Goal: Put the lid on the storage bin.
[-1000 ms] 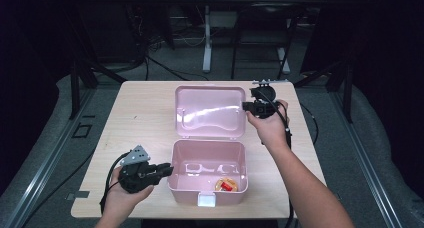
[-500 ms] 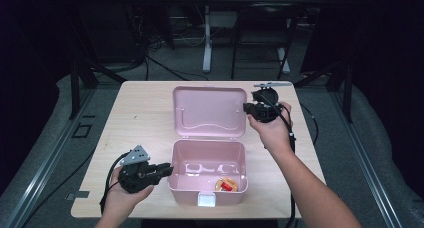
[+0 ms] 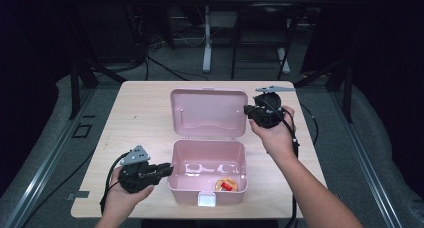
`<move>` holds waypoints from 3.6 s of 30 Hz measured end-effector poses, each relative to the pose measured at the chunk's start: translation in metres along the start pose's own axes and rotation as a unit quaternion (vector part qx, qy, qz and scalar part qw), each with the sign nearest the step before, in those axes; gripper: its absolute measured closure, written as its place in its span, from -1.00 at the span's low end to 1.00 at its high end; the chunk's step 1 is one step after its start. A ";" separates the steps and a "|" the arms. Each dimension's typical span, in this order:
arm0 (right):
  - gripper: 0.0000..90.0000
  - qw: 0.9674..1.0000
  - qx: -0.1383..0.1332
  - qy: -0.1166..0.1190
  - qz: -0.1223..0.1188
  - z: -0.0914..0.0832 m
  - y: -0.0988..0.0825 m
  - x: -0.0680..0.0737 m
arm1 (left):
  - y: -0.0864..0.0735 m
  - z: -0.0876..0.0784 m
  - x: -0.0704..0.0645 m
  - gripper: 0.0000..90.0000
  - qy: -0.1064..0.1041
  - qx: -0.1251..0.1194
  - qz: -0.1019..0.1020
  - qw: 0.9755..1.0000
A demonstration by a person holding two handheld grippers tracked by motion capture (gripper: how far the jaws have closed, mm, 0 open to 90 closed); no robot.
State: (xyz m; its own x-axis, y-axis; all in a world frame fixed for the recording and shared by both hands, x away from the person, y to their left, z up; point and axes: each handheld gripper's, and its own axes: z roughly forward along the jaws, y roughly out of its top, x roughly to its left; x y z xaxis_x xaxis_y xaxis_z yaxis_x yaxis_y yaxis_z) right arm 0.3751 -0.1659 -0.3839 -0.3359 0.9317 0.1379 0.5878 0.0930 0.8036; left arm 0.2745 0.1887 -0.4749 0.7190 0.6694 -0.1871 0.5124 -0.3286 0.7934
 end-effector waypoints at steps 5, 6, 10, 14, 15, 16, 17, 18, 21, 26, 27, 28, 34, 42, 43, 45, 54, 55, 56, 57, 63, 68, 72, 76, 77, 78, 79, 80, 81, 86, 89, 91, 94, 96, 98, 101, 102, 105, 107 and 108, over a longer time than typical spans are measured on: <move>0.94 1.000 -0.006 0.003 -0.001 -0.005 -0.003 0.002 | 0.000 0.000 0.000 0.73 0.000 0.000 0.000 1.000; 0.94 1.000 -0.009 0.001 -0.007 -0.005 -0.004 0.003 | 0.000 0.000 0.000 0.73 -0.001 0.000 -0.001 1.000; 0.94 1.000 -0.017 -0.001 -0.018 -0.009 -0.007 0.005 | 0.000 0.000 0.001 0.73 -0.005 0.001 -0.003 1.000; 0.94 1.000 -0.022 0.003 -0.020 -0.012 -0.010 0.005 | 0.000 0.000 0.001 0.73 -0.005 0.001 -0.004 1.000; 0.94 1.000 -0.023 0.004 -0.020 -0.013 -0.011 0.005 | 0.000 0.000 0.001 0.73 -0.005 0.001 -0.004 1.000; 0.94 0.999 -0.025 0.003 -0.025 -0.015 -0.012 0.006 | 0.000 0.000 0.001 0.73 -0.005 0.001 -0.003 1.000; 0.94 0.999 -0.028 0.002 -0.028 -0.016 -0.013 0.007 | 0.000 0.000 0.001 0.73 -0.005 0.001 -0.003 1.000; 0.94 0.999 -0.030 0.001 -0.032 -0.017 -0.014 0.008 | 0.000 0.000 0.001 0.73 -0.005 0.002 -0.004 1.000; 0.94 0.999 -0.038 -0.003 -0.039 -0.018 -0.017 0.009 | 0.000 -0.001 0.002 0.72 -0.006 0.002 -0.004 1.000; 0.94 0.998 -0.051 -0.002 -0.042 -0.018 -0.021 0.008 | 0.000 0.001 0.005 0.65 -0.008 0.002 -0.007 1.000; 0.94 0.998 -0.054 -0.004 -0.044 -0.018 -0.022 0.008 | 0.000 0.002 0.005 0.62 -0.009 0.003 -0.010 1.000; 0.94 0.997 -0.056 -0.005 -0.045 -0.017 -0.022 0.008 | 0.001 0.002 0.006 0.62 -0.009 0.004 -0.006 1.000; 0.94 0.997 -0.060 -0.002 -0.040 -0.016 -0.022 0.006 | 0.002 0.000 0.007 0.57 -0.003 0.000 -0.005 1.000; 0.94 0.997 -0.061 -0.001 -0.039 -0.015 -0.022 0.006 | 0.006 -0.004 0.009 0.54 0.003 -0.012 -0.005 1.000; 0.94 0.997 -0.061 -0.001 -0.040 -0.015 -0.022 0.006 | 0.007 -0.005 0.010 0.53 0.003 -0.010 -0.002 1.000; 0.94 0.997 -0.061 0.000 -0.039 -0.014 -0.022 0.006 | 0.009 -0.005 0.012 0.49 0.008 -0.017 -0.002 1.000; 0.94 0.998 -0.058 0.003 -0.034 -0.014 -0.021 0.005 | 0.030 -0.004 0.020 0.43 0.019 -0.042 0.008 0.999; 0.94 0.998 -0.058 0.003 -0.034 -0.014 -0.021 0.005 | 0.032 -0.004 0.020 0.43 0.022 -0.041 0.009 0.999; 0.94 0.998 -0.058 0.003 -0.034 -0.014 -0.021 0.005 | 0.035 -0.005 0.021 0.43 0.019 -0.046 0.008 0.999; 0.94 0.998 -0.059 0.003 -0.035 -0.014 -0.021 0.005 | 0.038 -0.005 0.021 0.42 0.021 -0.048 0.007 0.999; 0.94 0.997 -0.063 0.003 -0.035 -0.014 -0.022 0.005 | 0.056 -0.013 0.024 0.38 0.041 -0.070 0.017 0.997; 0.94 0.997 -0.064 0.003 -0.035 -0.014 -0.022 0.005 | 0.072 -0.017 0.032 0.37 0.040 -0.072 0.004 0.997; 0.94 0.997 -0.063 0.003 -0.035 -0.014 -0.023 0.005 | 0.083 -0.018 0.036 0.37 0.052 -0.079 0.005 0.996; 0.94 0.997 -0.064 0.004 -0.034 -0.015 -0.023 0.005 | 0.094 -0.020 0.039 0.38 0.063 -0.091 0.006 0.994; 0.94 0.997 -0.064 0.004 -0.035 -0.015 -0.023 0.005 | 0.097 -0.020 0.040 0.40 0.066 -0.092 0.007 0.994; 0.94 0.997 -0.064 0.003 -0.035 -0.015 -0.023 0.005 | 0.101 -0.019 0.040 0.41 0.070 -0.095 0.010 0.993; 0.94 0.997 -0.064 0.004 -0.035 -0.015 -0.023 0.005 | 0.103 -0.019 0.041 0.42 0.074 -0.096 0.012 0.993; 0.94 0.997 -0.064 0.004 -0.034 -0.014 -0.023 0.005 | 0.105 -0.018 0.041 0.42 0.077 -0.099 0.013 0.992; 0.94 0.997 -0.064 0.004 -0.034 -0.014 -0.023 0.005 | 0.108 -0.017 0.041 0.42 0.081 -0.099 0.016 0.992; 0.94 0.997 -0.067 0.005 -0.034 -0.014 -0.023 0.005 | 0.119 -0.011 0.043 0.43 0.088 -0.111 0.014 0.990; 0.94 0.997 -0.067 0.006 -0.033 -0.014 -0.024 0.005 | 0.124 -0.007 0.043 0.43 0.092 -0.116 0.015 0.989; 0.94 0.997 -0.067 0.006 -0.033 -0.014 -0.024 0.005 | 0.127 -0.004 0.041 0.43 0.100 -0.123 0.017 0.987; 0.94 0.997 -0.068 0.007 -0.031 -0.014 -0.024 0.005 | 0.131 -0.002 0.040 0.50 0.107 -0.125 0.017 0.986; 0.94 0.997 -0.069 0.008 -0.032 -0.014 -0.024 0.005 | 0.133 0.001 0.040 0.58 0.111 -0.125 0.014 0.986; 0.94 0.997 -0.069 0.008 -0.032 -0.015 -0.024 0.005 | 0.135 0.003 0.039 0.66 0.114 -0.124 0.010 0.986; 0.94 0.997 -0.069 0.008 -0.032 -0.015 -0.024 0.005 | 0.137 0.003 0.036 0.83 0.136 -0.122 0.015 0.983; 0.93 0.997 -0.069 0.010 -0.031 -0.015 -0.025 0.005 | 0.137 0.003 0.036 0.85 0.137 -0.123 0.013 0.983; 0.93 0.997 -0.070 0.011 -0.030 -0.015 -0.025 0.004 | 0.136 0.003 0.034 0.88 0.144 -0.126 0.015 0.981; 0.92 0.997 -0.072 0.011 -0.031 -0.015 -0.024 0.004 | 0.136 0.003 0.033 0.88 0.144 -0.127 0.015 0.981; 0.92 0.997 -0.073 0.011 -0.032 -0.015 -0.024 0.004 | 0.136 0.003 0.033 0.88 0.144 -0.126 0.016 0.981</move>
State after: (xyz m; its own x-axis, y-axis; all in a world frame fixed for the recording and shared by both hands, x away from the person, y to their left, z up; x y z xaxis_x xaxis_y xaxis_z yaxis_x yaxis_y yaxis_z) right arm 0.3491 -0.1696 -0.3940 -0.3856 0.9177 0.0955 0.4521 0.0977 0.8866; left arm 0.3694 0.1644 -0.3750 0.5509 0.8344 -0.0174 0.3331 -0.2007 0.9213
